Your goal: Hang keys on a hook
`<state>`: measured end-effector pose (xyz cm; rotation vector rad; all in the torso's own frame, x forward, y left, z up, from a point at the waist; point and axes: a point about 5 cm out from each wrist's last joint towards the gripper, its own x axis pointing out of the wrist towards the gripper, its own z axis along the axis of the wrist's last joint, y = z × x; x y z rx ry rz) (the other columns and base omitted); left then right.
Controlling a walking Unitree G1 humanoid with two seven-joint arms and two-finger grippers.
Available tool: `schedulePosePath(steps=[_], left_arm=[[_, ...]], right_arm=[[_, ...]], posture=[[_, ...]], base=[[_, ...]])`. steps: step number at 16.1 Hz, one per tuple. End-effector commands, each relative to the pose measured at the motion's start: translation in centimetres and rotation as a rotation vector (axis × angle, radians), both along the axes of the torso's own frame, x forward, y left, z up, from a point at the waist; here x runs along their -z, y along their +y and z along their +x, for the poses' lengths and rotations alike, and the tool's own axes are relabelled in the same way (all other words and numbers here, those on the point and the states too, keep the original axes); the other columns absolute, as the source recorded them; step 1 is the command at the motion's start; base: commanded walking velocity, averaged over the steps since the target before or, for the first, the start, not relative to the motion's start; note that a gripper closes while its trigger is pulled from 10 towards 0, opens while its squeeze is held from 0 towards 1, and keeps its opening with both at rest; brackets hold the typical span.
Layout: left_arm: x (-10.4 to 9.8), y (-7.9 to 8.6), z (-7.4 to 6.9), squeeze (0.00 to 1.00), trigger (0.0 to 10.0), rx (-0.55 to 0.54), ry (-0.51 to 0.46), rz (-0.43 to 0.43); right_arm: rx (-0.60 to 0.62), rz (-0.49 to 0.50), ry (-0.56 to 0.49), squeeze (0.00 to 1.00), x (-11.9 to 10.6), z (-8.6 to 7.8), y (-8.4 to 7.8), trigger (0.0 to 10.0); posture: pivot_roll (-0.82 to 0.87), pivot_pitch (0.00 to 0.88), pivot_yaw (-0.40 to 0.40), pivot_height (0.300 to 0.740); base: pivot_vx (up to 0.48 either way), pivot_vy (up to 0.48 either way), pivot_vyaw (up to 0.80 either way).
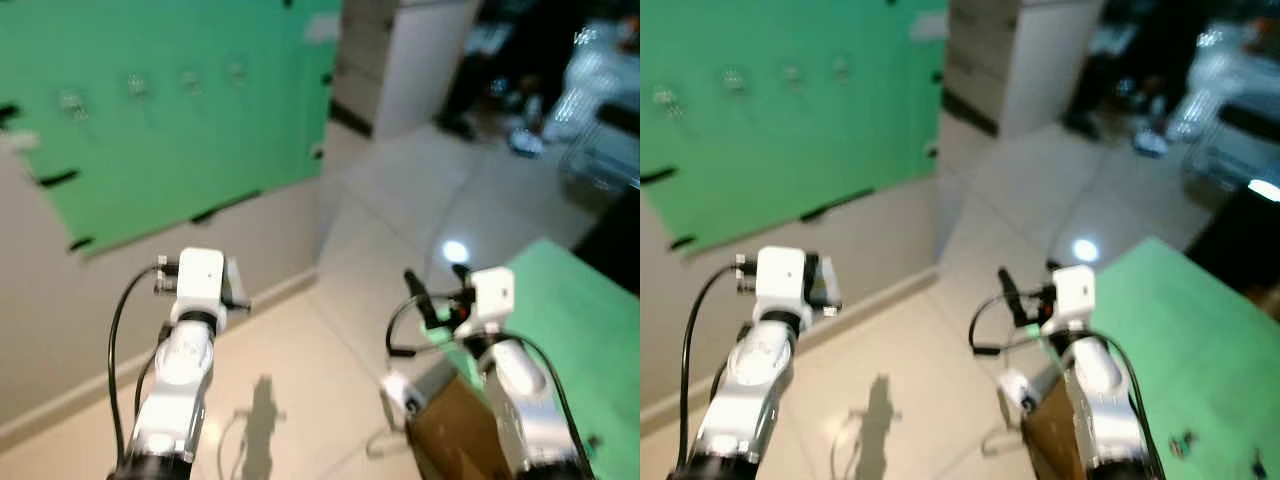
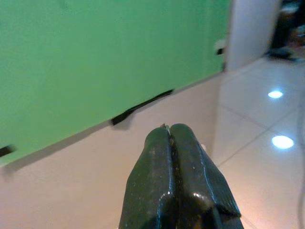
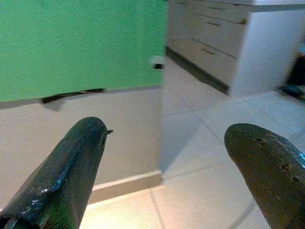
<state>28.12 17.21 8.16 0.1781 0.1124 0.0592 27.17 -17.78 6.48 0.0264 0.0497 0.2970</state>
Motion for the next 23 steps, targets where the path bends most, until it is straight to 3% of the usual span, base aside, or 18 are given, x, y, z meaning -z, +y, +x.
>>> schedulePosePath(steps=[1,4,9,13,15,18,20,23], left_arm=[[-0.5,-0.2,0.5,0.0,10.0,-0.005,-0.015,-0.005],[-0.8,-1.0,1.1,0.0,10.0,0.031,-0.029,-0.012],[0.1,0.1,-0.3,0.0,10.0,0.034,0.015,-0.023],[-0.6,-1.0,0.0,0.0,10.0,0.064,-0.014,-0.009],[-0.5,-0.9,0.0,0.0,10.0,0.047,-0.007,-0.029],[-0.3,-0.7,0.1,0.0,10.0,0.036,0.0,-0.084],[-1.5,-0.9,1.3,0.0,10.0,0.034,-0.051,-0.145],[-2.3,-1.6,1.7,0.0,10.0,0.056,-0.081,-0.155]], right_arm=[[-0.02,0.007,-0.018,0.0,-0.7,0.6,0.0,10.0],[-0.046,0.009,-0.012,0.0,-1.1,0.2,0.0,10.0],[-0.047,0.062,-0.004,0.0,-1.5,-0.8,0.8,10.0],[-0.114,0.078,0.031,0.03,-1.3,-1.6,1.7,10.0],[-0.125,0.061,0.045,0.05,-1.2,-1.5,1.5,10.0],[-0.057,0.066,0.091,0.0,-0.9,-0.8,0.8,10.0],[-0.041,0.079,0.061,0.0,-1.4,-0.2,0.5,10.0],[-0.053,0.082,0.043,0.0,-1.7,-0.1,0.6,10.0]], posture=[[0.02,0.0,-0.033,0.74],[0.02,0.0,-0.046,0.74],[0.01,0.0,-0.02,0.74],[0.01,0.0,-0.02,0.74],[0.01,0.0,-0.027,0.74],[0.01,0.0,-0.034,0.74],[0.01,0.0,-0.038,0.74],[-0.01,0.0,-0.03,0.74]], base=[[0.0,0.0,0.43],[0.0,0.0,0.43],[0.0,0.0,0.17],[0.0,0.0,0.0],[0.0,0.0,0.0],[0.0,0.0,0.0],[0.39,0.0,0.0],[0.475,0.0,0.14]])
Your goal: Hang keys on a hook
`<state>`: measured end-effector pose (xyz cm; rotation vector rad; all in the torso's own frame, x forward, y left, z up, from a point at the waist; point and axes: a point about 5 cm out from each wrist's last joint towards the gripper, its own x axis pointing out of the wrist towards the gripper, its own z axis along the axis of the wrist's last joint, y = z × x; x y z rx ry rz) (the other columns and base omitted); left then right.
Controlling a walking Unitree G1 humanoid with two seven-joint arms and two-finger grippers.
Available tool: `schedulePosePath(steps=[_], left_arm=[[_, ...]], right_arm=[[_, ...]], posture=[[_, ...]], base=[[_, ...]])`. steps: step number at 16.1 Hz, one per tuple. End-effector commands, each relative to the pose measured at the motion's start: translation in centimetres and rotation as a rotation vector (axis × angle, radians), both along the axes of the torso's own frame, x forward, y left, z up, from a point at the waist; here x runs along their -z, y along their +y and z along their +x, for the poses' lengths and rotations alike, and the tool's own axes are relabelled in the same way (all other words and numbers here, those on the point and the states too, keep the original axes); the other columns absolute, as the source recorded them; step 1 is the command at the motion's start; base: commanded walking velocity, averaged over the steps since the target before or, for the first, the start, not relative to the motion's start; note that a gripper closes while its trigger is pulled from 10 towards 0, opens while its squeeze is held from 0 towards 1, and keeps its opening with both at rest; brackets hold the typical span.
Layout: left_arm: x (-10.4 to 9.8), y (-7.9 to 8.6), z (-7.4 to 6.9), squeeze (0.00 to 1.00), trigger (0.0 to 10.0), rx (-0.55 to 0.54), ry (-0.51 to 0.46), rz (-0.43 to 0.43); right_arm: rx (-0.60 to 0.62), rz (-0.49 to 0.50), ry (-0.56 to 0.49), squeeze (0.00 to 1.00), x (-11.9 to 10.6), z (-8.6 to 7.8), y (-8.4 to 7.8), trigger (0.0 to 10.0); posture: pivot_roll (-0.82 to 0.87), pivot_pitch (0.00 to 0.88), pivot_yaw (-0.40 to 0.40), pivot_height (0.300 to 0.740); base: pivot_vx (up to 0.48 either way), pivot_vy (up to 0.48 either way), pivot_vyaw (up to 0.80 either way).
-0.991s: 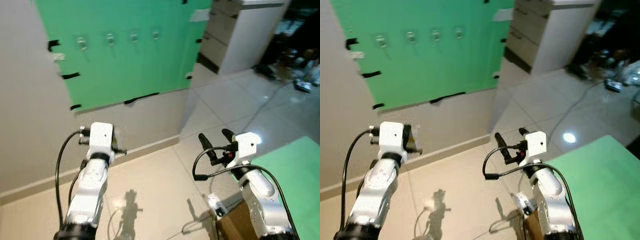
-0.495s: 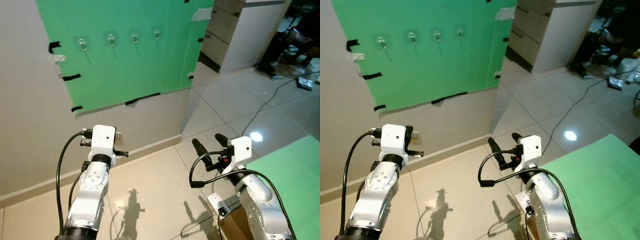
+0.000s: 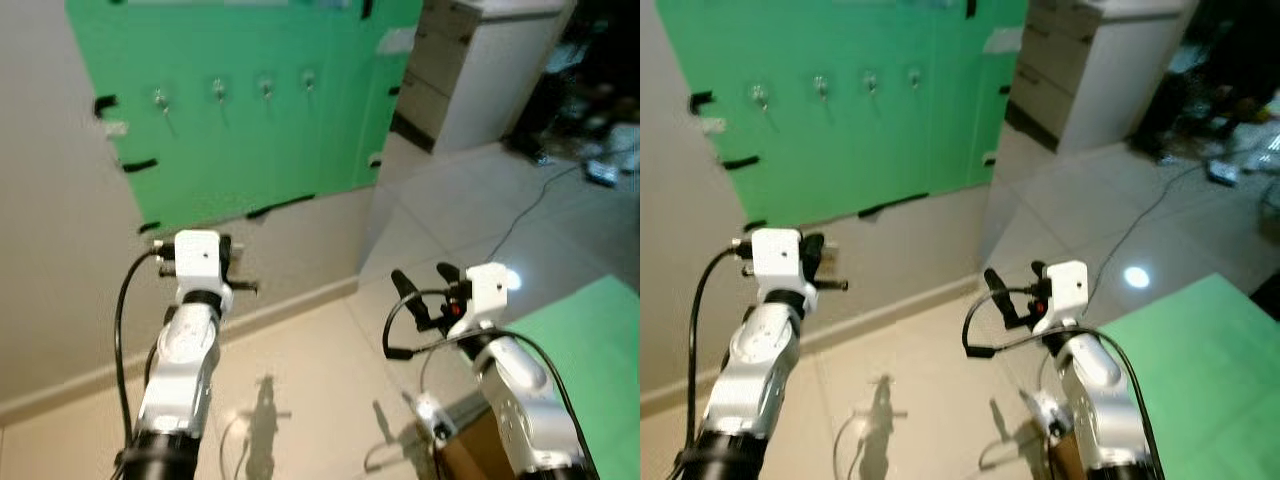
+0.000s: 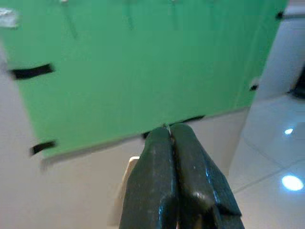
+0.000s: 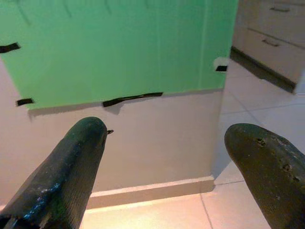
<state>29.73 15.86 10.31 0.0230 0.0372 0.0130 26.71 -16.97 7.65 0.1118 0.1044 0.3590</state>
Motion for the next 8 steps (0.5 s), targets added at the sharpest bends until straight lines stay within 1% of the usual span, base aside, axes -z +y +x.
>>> schedulePosePath(steps=[1,4,5,7,8], left_arm=[[-0.2,-0.3,0.0,0.0,10.0,0.012,-0.008,-0.007],[0.1,-0.3,-0.1,0.0,10.0,0.02,0.004,-0.01],[0.2,-0.3,-0.1,0.0,10.0,0.02,0.007,-0.004],[-0.5,-0.5,0.8,0.0,10.0,0.066,-0.009,0.031],[-1.2,-0.3,1.6,0.0,10.0,0.102,-0.019,0.058]], right_arm=[[0.001,0.0,-0.03,0.0,-0.6,0.2,-0.1,10.0],[-0.027,-0.009,-0.025,0.0,-0.3,0.0,0.3,10.0],[-0.029,-0.009,-0.025,0.0,-0.3,0.0,0.3,10.0],[-0.05,-0.02,-0.022,0.01,-0.3,-0.2,0.4,10.0],[-0.065,-0.015,-0.008,0.01,-0.1,-0.3,0.5,10.0]], posture=[[-0.01,0.0,-0.027,0.74],[-0.01,0.0,-0.023,0.74],[-0.01,0.0,-0.023,0.74],[-0.01,0.0,-0.032,0.74],[-0.01,0.0,-0.035,0.74]], base=[[0.472,0.0,0.75],[0.477,0.0,0.66],[0.296,0.0,0.63],[0.0,0.0,0.6],[0.0,0.0,0.61]])
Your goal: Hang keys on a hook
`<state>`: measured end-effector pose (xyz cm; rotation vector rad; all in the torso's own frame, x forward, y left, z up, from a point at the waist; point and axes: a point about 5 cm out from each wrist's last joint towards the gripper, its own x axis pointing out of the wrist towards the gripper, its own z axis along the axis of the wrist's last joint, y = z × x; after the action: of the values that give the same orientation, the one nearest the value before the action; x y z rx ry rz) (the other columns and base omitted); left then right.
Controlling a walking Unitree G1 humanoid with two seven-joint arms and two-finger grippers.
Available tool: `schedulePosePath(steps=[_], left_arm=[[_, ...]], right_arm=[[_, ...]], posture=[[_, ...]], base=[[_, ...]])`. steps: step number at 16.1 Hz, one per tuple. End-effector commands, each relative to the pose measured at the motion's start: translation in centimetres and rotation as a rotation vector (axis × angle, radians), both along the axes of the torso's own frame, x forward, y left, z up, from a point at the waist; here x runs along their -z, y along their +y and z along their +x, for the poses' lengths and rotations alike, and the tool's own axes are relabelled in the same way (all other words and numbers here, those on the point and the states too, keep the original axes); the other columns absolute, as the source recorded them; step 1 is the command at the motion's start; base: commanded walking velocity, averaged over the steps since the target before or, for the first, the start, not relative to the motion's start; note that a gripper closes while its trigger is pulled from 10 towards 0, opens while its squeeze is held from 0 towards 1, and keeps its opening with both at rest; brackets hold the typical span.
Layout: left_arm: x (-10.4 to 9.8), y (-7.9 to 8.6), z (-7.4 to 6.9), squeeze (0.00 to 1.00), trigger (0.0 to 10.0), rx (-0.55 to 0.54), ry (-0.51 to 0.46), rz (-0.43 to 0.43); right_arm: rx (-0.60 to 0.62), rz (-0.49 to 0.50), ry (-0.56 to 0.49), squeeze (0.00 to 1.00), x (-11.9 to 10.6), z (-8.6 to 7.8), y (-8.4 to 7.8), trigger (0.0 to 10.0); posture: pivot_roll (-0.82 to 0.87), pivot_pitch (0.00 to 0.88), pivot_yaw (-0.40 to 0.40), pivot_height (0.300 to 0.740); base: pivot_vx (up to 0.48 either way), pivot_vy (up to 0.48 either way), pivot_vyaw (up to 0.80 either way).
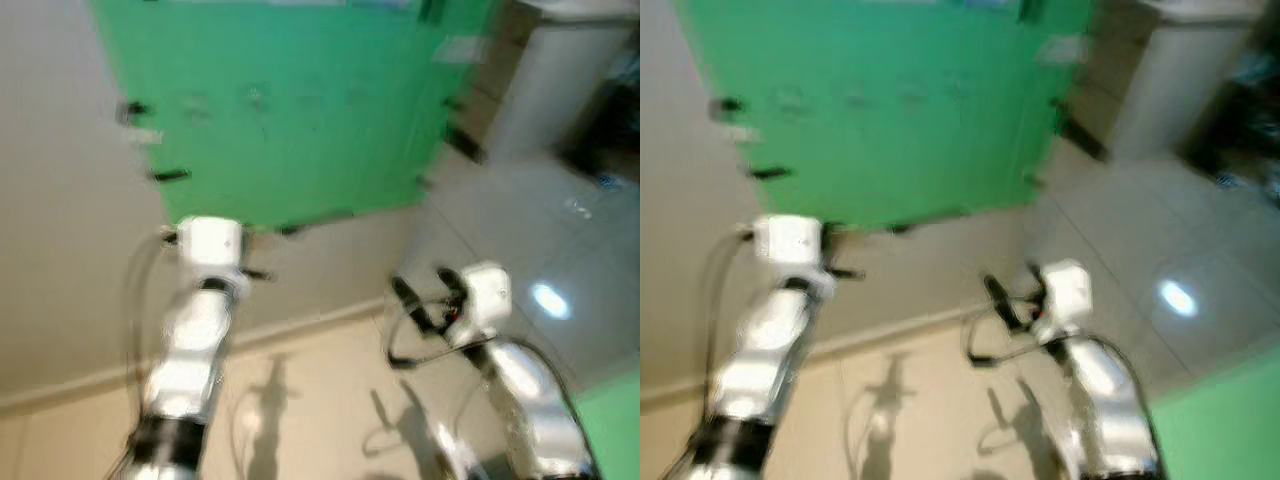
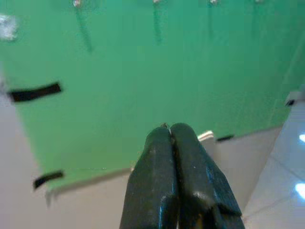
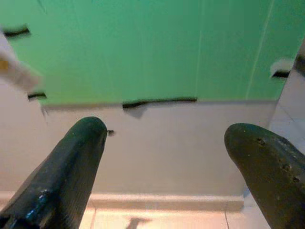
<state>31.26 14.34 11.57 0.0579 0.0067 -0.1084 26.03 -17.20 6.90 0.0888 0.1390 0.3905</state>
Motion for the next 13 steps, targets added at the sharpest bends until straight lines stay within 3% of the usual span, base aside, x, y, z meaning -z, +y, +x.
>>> schedulePosePath(steps=[1,4,7,9,13], left_arm=[[-0.9,1.7,1.4,0.0,10.0,0.074,-0.001,0.111],[-3.2,3.0,3.5,0.0,10.0,0.35,-0.005,0.174],[-4.8,3.0,4.4,0.0,10.0,0.494,-0.026,0.124],[-6.1,2.8,4.8,0.0,10.0,0.703,-0.017,-0.032],[-7.0,3.3,5.2,0.0,10.0,0.854,-0.001,-0.204]], right_arm=[[-0.059,-0.008,-0.01,0.0,-0.6,0.3,0.8,10.0],[-0.091,0.003,-0.004,0.0,-0.6,0.3,1.0,10.0],[-0.095,0.007,-0.01,0.0,-0.8,0.5,1.0,10.0],[-0.11,0.014,-0.014,0.0,-1.1,0.5,1.2,10.0],[-0.113,0.016,-0.015,0.0,-1.1,0.2,1.3,10.0]], posture=[[0.0,0.0,-0.038,0.74],[0.0,0.0,-0.037,0.74],[0.0,0.0,-0.035,0.74],[-0.02,0.0,-0.028,0.74],[-0.04,0.0,-0.018,0.74]], base=[[0.0,0.0,0.0],[0.0,0.0,0.0],[0.0,0.0,0.0],[0.0,0.0,0.0],[0.0,0.0,0.0]])
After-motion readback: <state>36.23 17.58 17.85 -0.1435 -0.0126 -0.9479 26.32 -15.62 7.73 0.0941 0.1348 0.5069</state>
